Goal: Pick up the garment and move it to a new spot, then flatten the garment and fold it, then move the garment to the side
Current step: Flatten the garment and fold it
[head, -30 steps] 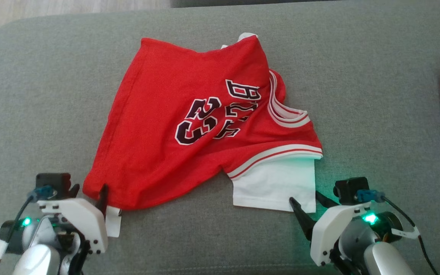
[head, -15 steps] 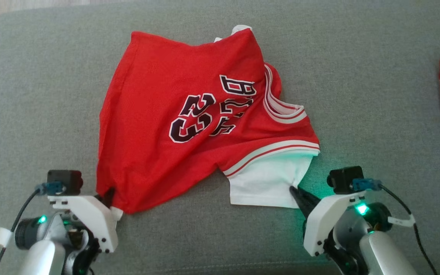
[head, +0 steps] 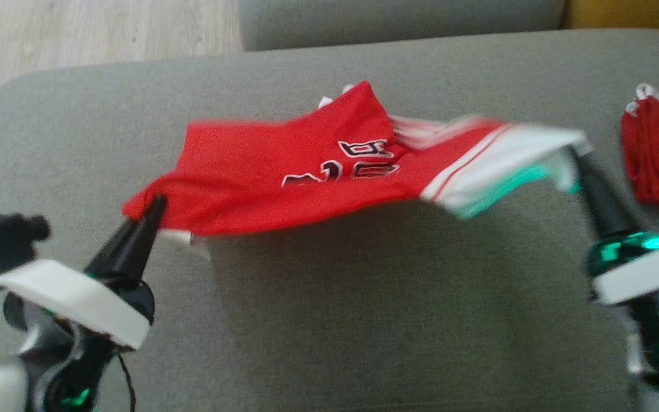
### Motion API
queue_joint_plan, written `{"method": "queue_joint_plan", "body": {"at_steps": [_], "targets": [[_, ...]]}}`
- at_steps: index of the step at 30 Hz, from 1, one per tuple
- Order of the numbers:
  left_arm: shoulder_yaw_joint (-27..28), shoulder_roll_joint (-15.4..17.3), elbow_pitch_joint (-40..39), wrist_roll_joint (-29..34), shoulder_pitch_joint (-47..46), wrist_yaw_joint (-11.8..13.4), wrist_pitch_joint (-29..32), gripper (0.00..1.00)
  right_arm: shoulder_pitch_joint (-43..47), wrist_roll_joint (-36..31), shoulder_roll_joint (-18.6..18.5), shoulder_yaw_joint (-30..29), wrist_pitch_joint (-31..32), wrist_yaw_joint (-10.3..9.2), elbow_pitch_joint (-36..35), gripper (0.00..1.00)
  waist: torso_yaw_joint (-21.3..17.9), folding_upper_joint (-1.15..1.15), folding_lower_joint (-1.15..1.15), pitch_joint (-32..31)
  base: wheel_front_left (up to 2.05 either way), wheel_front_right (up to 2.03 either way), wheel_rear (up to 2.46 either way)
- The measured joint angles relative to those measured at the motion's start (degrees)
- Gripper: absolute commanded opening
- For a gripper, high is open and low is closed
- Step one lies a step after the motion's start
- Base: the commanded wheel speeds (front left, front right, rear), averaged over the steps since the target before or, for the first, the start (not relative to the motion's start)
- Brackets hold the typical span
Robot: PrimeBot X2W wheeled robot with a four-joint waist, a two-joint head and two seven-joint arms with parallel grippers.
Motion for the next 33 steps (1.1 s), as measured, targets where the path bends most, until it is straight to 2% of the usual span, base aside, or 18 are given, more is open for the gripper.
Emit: {"method": "queue_joint_plan", "body": {"at_steps": [4,7,11,14,18,21,22,25,28,30,33], "targets": [[1.54,-1.34,-12.17,-6.3,-0.53,0.63,2.33,0.0,-0.37,4.5,0.05,-6.57,3.81,0.0,-11.78,0.0,-0.37,0.0,0.0,-1.76,0.0,0.0,0.0],[1.51,-1.78,-18.96,-9.46,-3.78,1.9,4.63,0.0,-3.3,7.26,0.09,-10.93,6.91,0.0,-17.56,0.0,-0.65,0.0,0.0,-2.12,0.0,0.0,0.0],[-0.21,-2.76,-23.03,-12.16,-14.83,4.32,8.53,0.0,-13.76,8.9,0.09,-14.34,12.41,0.0,-19.86,0.0,-0.9,0.0,0.0,-1.31,0.0,0.0,0.0],[-2.24,-2.79,-21.38,-12.15,-24.79,5.5,11.44,0.0,-23.61,6.47,0.09,-16.07,17.3,0.0,-17.02,0.0,-0.92,0.0,0.0,0.01,0.0,0.0,0.0],[-4.52,-2.92,-12.07,-10.07,-37.26,6.12,13.38,0.0,-36.69,0.78,-0.02,-17.07,20.85,0.0,-8.29,0.0,-0.63,0.0,0.0,3.07,0.0,0.0,0.0],[-5.69,-3.1,-2.03,-7.28,-44.95,6.5,13.12,0.0,-45.7,-4.95,-0.2,-16.01,20.59,0.0,0.01,0.0,-0.3,0.0,0.0,6.15,0.0,0.0,0.0],[-6.34,-3.36,6.2,-4.82,-49.94,6.47,11.76,0.0,-51.42,-8.7,-0.26,-14.52,18.47,0.0,6.66,0.0,-0.07,0.0,0.0,8.49,0.0,0.0,0.0],[-6.46,-3.65,18.23,-0.03,-58.17,6.37,6.58,0.0,-60.37,-12.27,-0.37,-12.46,11.99,0.0,18.66,0.0,0.16,0.0,0.0,12.38,0.0,0.0,0.0],[-6.31,-4.24,28.38,4.3,-66.78,5.16,-2.31,0.0,-69.75,-12.72,-0.54,-11.58,2.64,0.0,30.74,0.0,0.24,0.0,0.0,16.15,0.0,0.0,0.0],[-6.68,-4.87,35.39,7.19,-72.55,4.35,-8.38,0.0,-75.37,-14.08,-0.63,-11.13,-3.28,0.0,36.79,0.0,0.42,0.0,0.0,18.46,0.0,0.0,0.0],[-7.11,-6.1,43.24,9.7,-79.34,3.25,-16.96,0.0,-82.22,-15.34,-0.9,-8.92,-11.87,0.0,42.18,0.0,0.83,0.0,0.0,21.58,0.0,0.0,0.0]]}}
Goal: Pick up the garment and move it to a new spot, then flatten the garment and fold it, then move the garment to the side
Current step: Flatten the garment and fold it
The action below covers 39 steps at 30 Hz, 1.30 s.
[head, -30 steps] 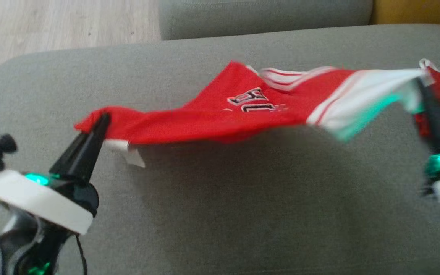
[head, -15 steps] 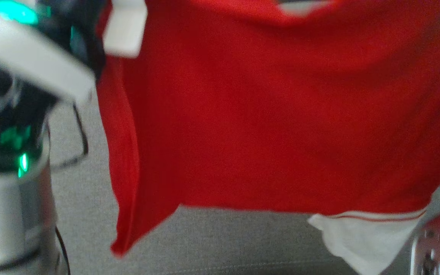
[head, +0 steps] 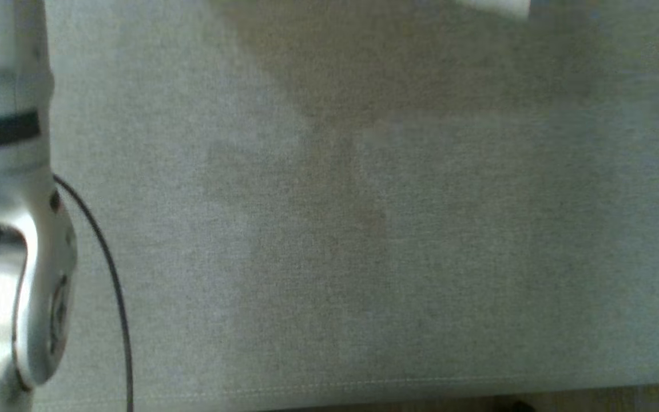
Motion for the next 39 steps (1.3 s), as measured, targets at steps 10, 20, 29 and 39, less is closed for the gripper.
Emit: {"method": "queue_joint_plan", "body": {"at_steps": [10,20,29,39], "targets": [[-3.85,-0.51,18.9,2.21,7.05,-6.75,-11.57,0.0,13.28,8.32,-0.22,12.85,-8.77,0.0,6.02,0.0,-0.61,0.0,0.02,2.97,0.0,0.0,0.0],[-4.39,0.91,11.59,-4.94,35.61,-9.42,-11.07,0.0,59.41,11.65,-5.69,14.93,-1.65,0.0,-17.4,0.0,-1.17,0.0,0.0,-5.77,0.0,0.0,0.0],[-4.01,1.83,-15.49,-9.85,73.51,-2.33,-6.33,0.0,96.69,11.5,1.03,4.76,9.21,0.0,-42.45,0.0,-0.77,0.01,0.0,-14.63,0.0,0.0,0.0],[-4.37,2.25,-36.56,-12.71,89.56,5.22,1.68,0.0,107.07,13.72,1.65,-1.03,13.77,0.0,-50.76,0.0,0.2,0.01,-0.01,-14.1,0.0,0.0,0.0]]}}
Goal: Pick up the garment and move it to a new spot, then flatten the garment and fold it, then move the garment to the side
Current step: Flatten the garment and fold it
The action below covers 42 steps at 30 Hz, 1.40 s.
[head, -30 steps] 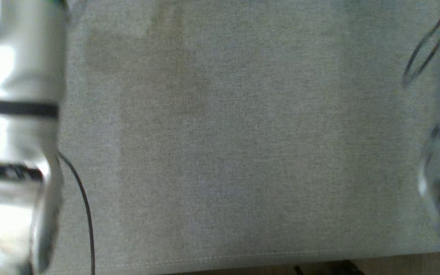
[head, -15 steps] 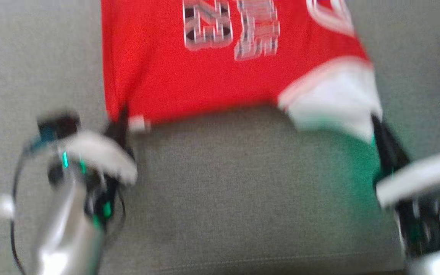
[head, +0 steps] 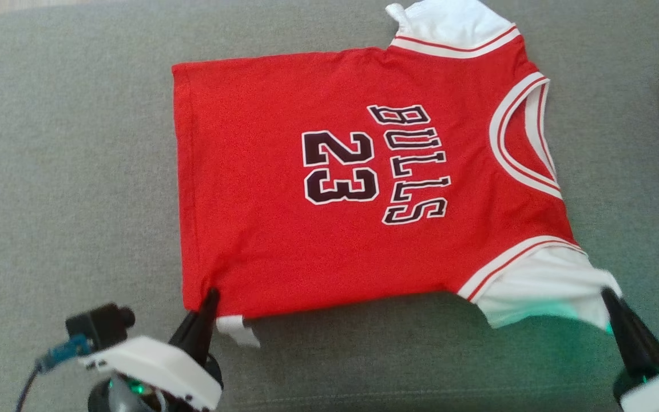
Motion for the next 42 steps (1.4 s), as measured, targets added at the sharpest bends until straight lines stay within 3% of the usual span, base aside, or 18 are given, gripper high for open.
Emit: {"method": "queue_joint_plan", "body": {"at_steps": [12,20,21,22,23,24,32,38,42], "targets": [[-0.94,2.92,-2.27,1.43,-14.05,3.12,11.39,0.0,-21.76,-10.28,-0.08,0.89,13.86,0.0,6.68,0.0,1.79,0.0,0.0,2.36,0.0,0.0,0.0],[-1.42,2.83,4.63,0.82,-22.39,5.64,17.24,0.0,-34.22,-14.71,-1.38,2.8,21.82,0.0,12.67,0.0,2.3,0.0,0.0,3.56,0.0,0.0,0.0],[-1.71,2.97,5.83,0.92,-23.37,5.64,17.85,0.0,-35.41,-15.02,-2.22,3.66,22.37,0.0,13.73,0.15,2.38,0.0,0.0,3.72,0.0,0.0,0.0],[-1.85,2.99,7.08,1.1,-24.25,5.63,18.26,0.28,-36.55,-15.18,-2.9,4.36,22.61,0.0,14.8,0.84,2.48,0.0,0.0,3.89,0.0,0.0,0.0],[-1.9,2.94,8.12,1.09,-25.03,5.58,18.37,0.71,-37.63,-15.18,-3.49,4.99,22.42,0.0,15.72,1.0,2.56,0.0,0.0,4.03,0.0,0.0,0.0],[-1.91,2.93,9.04,1.09,-25.8,5.55,18.38,1.0,-38.78,-15.27,-4.08,5.52,21.49,0.0,16.59,1.0,2.63,0.0,0.0,4.18,0.0,0.0,0.0],[4.45,-0.86,13.97,-1.54,-32.26,7.54,11.45,1.0,-44.69,-16.21,-5.33,6.23,7.97,0.0,23.28,1.0,2.79,0.0,0.0,3.53,0.0,0.0,0.0],[3.3,1.14,11.8,1.21,-29.27,4.64,7.56,1.0,-39.16,-15.83,-7.64,9.59,2.85,0.0,20.62,1.0,1.99,0.0,0.0,0.92,0.0,0.0,0.0],[2.2,2.82,7.72,5.79,-19.61,4.01,0.09,1.0,-31.69,-23.28,-10.95,9.53,-8.06,0.0,14.73,1.0,1.17,0.0,0.0,-2.4,0.0,0.0,0.0]]}}
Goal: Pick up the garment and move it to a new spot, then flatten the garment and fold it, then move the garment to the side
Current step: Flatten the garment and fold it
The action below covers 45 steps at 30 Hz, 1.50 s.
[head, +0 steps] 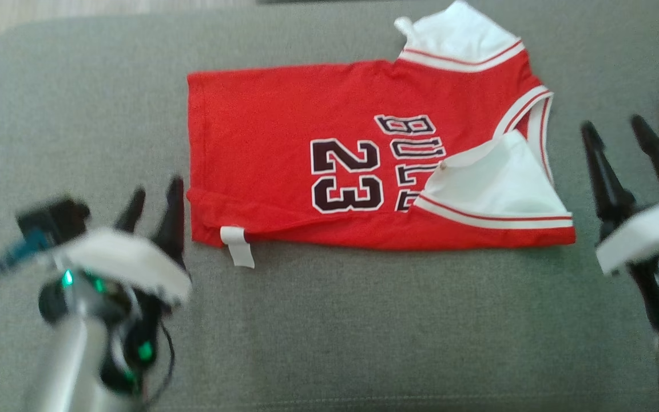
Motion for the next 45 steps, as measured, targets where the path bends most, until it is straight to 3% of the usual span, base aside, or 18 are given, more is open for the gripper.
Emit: {"method": "queue_joint_plan", "body": {"at_steps": [8,12,17,22,32,45], "targets": [[-2.92,-0.07,-1.34,6.94,12.72,0.81,-12.4,1.0,15.68,-8.32,5.32,-2.91,-14.23,0.01,-4.25,1.0,0.28,0.0,0.0,-5.92,0.0,0.0,0.0],[-5.55,1.86,0.68,13.81,15.16,1.58,-16.95,1.0,19.72,-11.78,7.55,-5.79,-18.6,0.01,-2.61,1.0,0.84,0.0,0.0,-7.88,0.0,0.0,0.0],[-7.91,1.62,4.26,16.26,17.92,2.05,-21.21,1.0,24.58,-13.76,10.36,-7.11,-23.71,0.01,2.01,1.0,1.75,0.0,0.0,-11.19,0.0,0.0,0.0],[-7.9,1.52,6.77,17.4,18.71,1.53,-23.81,1.0,26.59,-14.13,10.71,-7.62,-27.25,0.01,5.94,1.0,2.83,0.0,0.0,-12.93,0.0,0.0,0.0],[-7.8,-0.01,9.51,18.02,17.03,-0.56,-24.41,1.0,23.13,-13.59,10.8,-5.71,-26.82,0.01,9.37,1.0,2.52,0.0,0.0,-11.49,0.0,0.0,0.0],[-9.59,-3.7,26.72,17.73,-4.89,-3.1,-18.14,1.0,2.16,-12.45,7.91,-3.86,-11.01,0.01,20.85,1.0,1.94,0.0,0.0,-0.14,0.0,0.0,0.0]]}}
